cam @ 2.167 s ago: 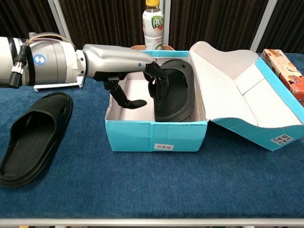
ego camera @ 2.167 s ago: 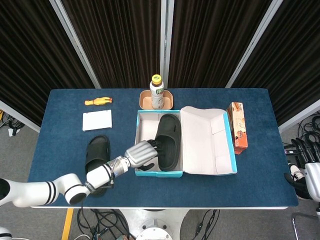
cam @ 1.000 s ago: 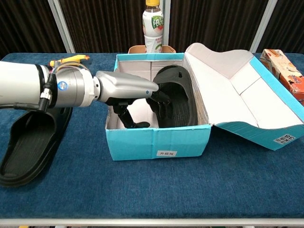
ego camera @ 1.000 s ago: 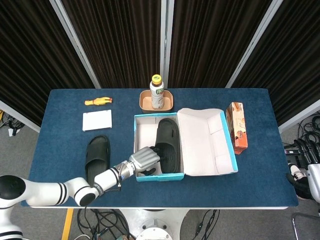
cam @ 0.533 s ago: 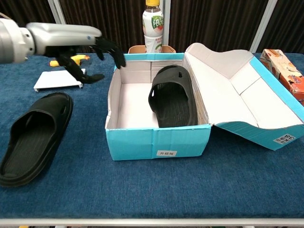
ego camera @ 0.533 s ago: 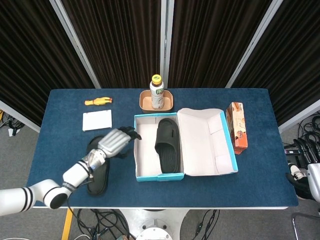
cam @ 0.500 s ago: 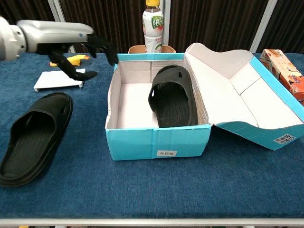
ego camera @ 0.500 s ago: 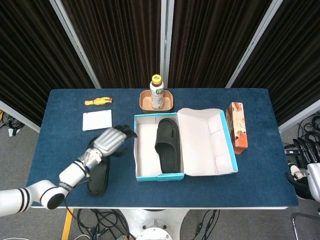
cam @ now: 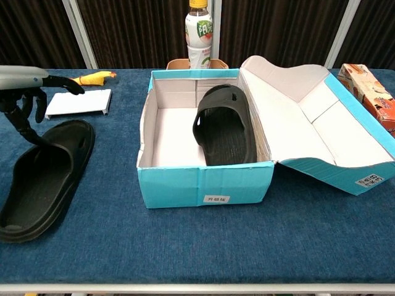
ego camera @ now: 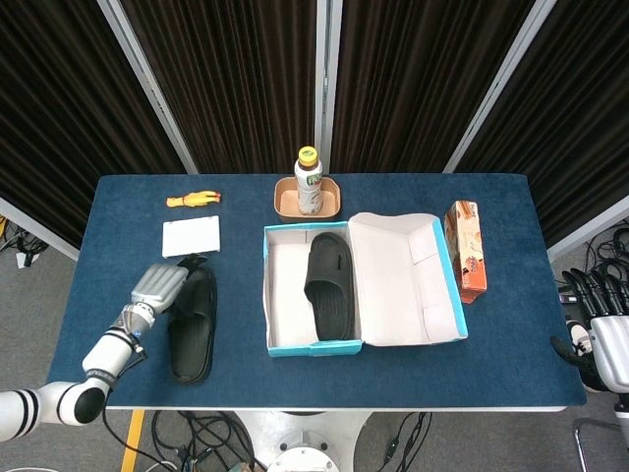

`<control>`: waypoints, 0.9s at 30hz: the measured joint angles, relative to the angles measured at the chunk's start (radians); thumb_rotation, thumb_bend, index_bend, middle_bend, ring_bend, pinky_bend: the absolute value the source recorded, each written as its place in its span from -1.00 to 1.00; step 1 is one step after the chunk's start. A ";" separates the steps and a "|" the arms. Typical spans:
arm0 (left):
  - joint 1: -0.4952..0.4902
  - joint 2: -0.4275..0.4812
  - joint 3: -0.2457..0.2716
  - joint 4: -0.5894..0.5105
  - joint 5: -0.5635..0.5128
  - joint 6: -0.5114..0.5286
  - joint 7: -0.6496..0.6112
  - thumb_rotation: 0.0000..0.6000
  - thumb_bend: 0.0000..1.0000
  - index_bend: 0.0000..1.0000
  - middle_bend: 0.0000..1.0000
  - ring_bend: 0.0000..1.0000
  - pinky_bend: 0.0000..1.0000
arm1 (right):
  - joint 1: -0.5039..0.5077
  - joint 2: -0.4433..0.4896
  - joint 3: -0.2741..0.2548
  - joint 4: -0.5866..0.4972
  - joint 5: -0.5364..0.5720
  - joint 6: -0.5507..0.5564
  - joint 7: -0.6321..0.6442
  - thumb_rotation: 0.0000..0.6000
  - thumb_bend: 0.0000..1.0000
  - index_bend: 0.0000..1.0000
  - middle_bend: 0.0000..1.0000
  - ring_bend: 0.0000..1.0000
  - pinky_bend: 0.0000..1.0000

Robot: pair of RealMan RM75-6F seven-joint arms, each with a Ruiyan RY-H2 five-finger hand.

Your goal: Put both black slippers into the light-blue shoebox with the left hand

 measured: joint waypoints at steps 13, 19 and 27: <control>0.001 -0.033 0.004 0.055 -0.115 -0.074 0.037 1.00 -0.92 -0.90 -0.99 0.12 0.16 | 0.002 -0.005 -0.003 0.000 0.000 -0.002 -0.002 1.00 -0.76 -1.00 -0.84 -1.00 -0.91; -0.021 -0.052 0.006 0.091 -0.186 -0.127 0.046 1.00 -0.95 -0.47 -0.47 0.40 0.38 | 0.000 -0.006 -0.003 0.006 0.003 0.000 0.006 1.00 -0.76 -1.00 -0.84 -1.00 -0.91; 0.003 -0.062 -0.027 0.114 -0.176 -0.087 -0.013 1.00 -0.93 -0.06 -0.06 0.57 0.58 | -0.005 -0.009 -0.004 0.015 0.003 0.009 0.016 1.00 -0.76 -1.00 -0.84 -1.00 -0.91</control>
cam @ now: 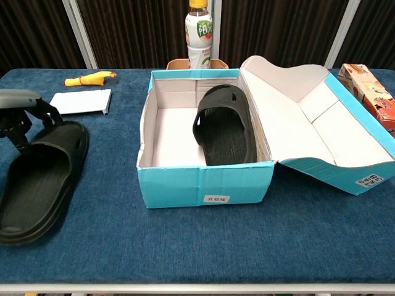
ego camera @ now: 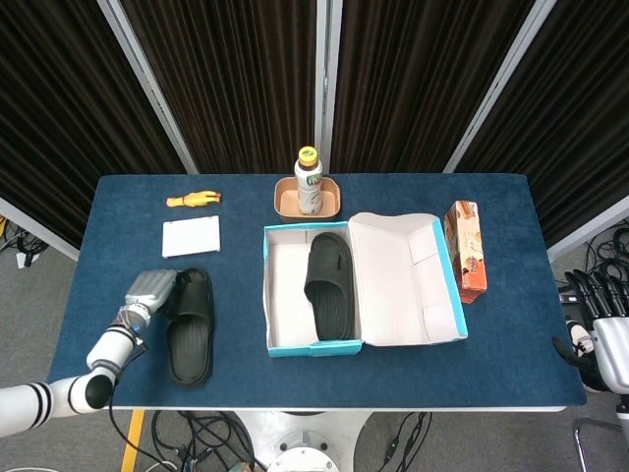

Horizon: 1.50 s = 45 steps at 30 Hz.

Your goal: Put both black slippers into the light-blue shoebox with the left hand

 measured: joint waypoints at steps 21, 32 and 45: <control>0.064 -0.020 -0.268 -0.005 0.549 0.115 -0.854 1.00 -0.93 -0.06 -0.08 0.29 0.38 | -0.006 0.005 0.000 -0.011 0.004 0.008 -0.012 1.00 -0.76 -1.00 -0.84 -1.00 -0.91; -0.061 -0.283 -0.277 0.235 0.686 0.128 -0.947 1.00 -0.93 -0.07 -0.08 0.22 0.24 | -0.008 0.013 0.000 -0.032 0.012 0.005 -0.033 1.00 -0.76 -1.00 -0.84 -1.00 -0.91; -0.116 -0.495 -0.251 0.559 0.742 0.263 -0.900 1.00 -0.96 -0.09 -0.08 0.21 0.22 | -0.008 0.017 0.004 -0.037 0.023 -0.001 -0.039 1.00 -0.76 -1.00 -0.84 -1.00 -0.91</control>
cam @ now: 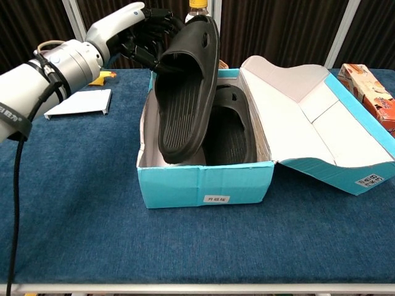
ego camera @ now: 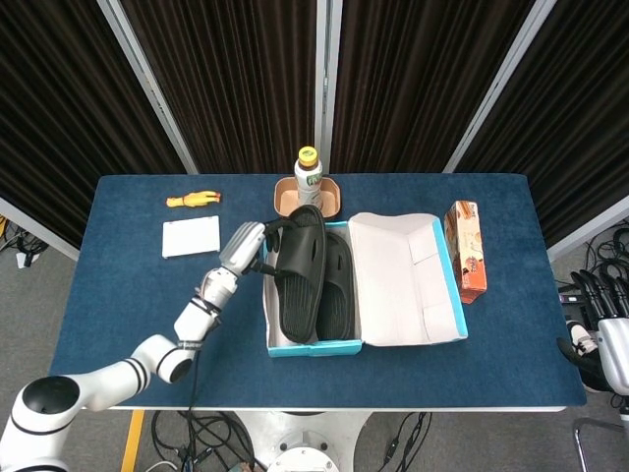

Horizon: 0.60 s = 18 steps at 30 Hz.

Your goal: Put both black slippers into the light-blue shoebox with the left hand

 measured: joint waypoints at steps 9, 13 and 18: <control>0.001 -0.074 0.033 0.097 0.000 0.015 -0.018 1.00 -1.00 -0.09 -0.08 0.20 0.20 | 0.003 0.001 0.002 -0.004 0.007 -0.008 -0.006 1.00 -0.76 -1.00 -0.84 -1.00 -0.90; 0.003 -0.080 0.038 0.100 -0.026 -0.024 0.001 1.00 -1.00 -0.08 -0.08 0.08 0.17 | 0.005 0.002 0.003 -0.007 0.009 -0.012 -0.010 1.00 -0.76 -1.00 -0.84 -1.00 -0.90; 0.006 -0.084 0.035 0.098 -0.066 -0.070 0.049 1.00 -1.00 -0.09 -0.08 -0.30 0.05 | 0.006 0.002 0.003 -0.010 0.010 -0.014 -0.014 1.00 -0.76 -1.00 -0.84 -1.00 -0.90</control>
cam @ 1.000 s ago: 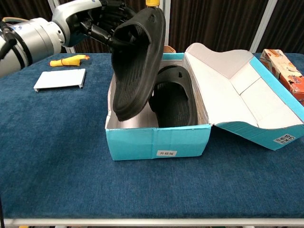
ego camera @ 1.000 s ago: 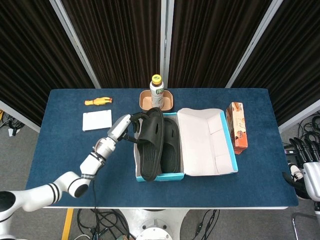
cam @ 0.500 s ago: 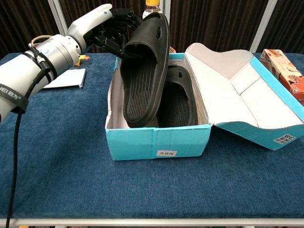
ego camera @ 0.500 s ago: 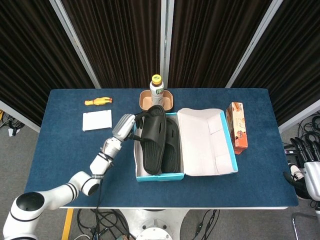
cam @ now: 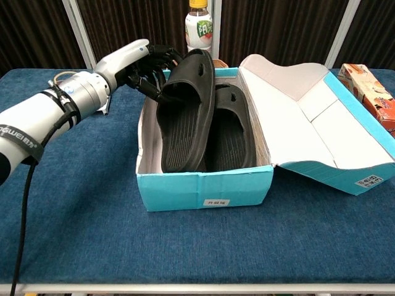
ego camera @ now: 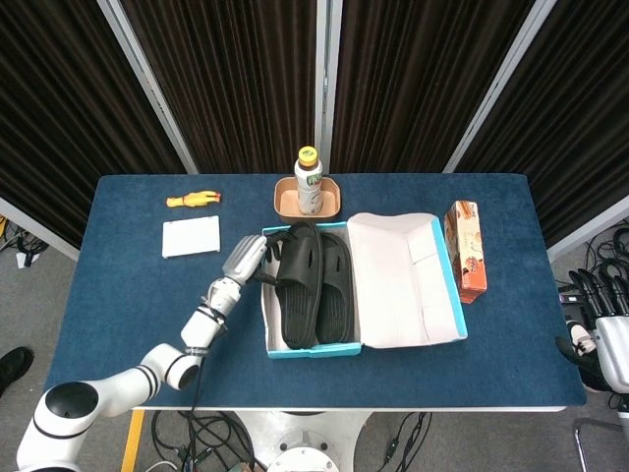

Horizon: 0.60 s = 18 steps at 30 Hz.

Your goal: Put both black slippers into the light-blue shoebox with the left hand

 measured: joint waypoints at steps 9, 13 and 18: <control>0.005 -0.009 0.000 0.006 -0.025 -0.009 0.125 0.47 -1.00 -0.16 -0.29 -0.79 -0.30 | -0.001 0.003 -0.001 -0.006 -0.002 0.002 -0.005 1.00 -0.76 -1.00 -0.84 -1.00 -0.89; 0.005 0.008 0.008 -0.019 -0.031 -0.030 0.193 -0.03 -1.00 -0.45 -0.50 -0.93 -0.46 | -0.004 0.004 -0.001 -0.007 -0.006 0.008 -0.003 1.00 -0.76 -1.00 -0.84 -1.00 -0.89; 0.006 0.064 0.014 -0.118 -0.047 -0.069 0.255 -0.25 -1.00 -0.74 -0.78 -1.00 -0.63 | -0.009 0.006 -0.004 -0.003 -0.011 0.016 0.005 1.00 -0.76 -1.00 -0.84 -1.00 -0.89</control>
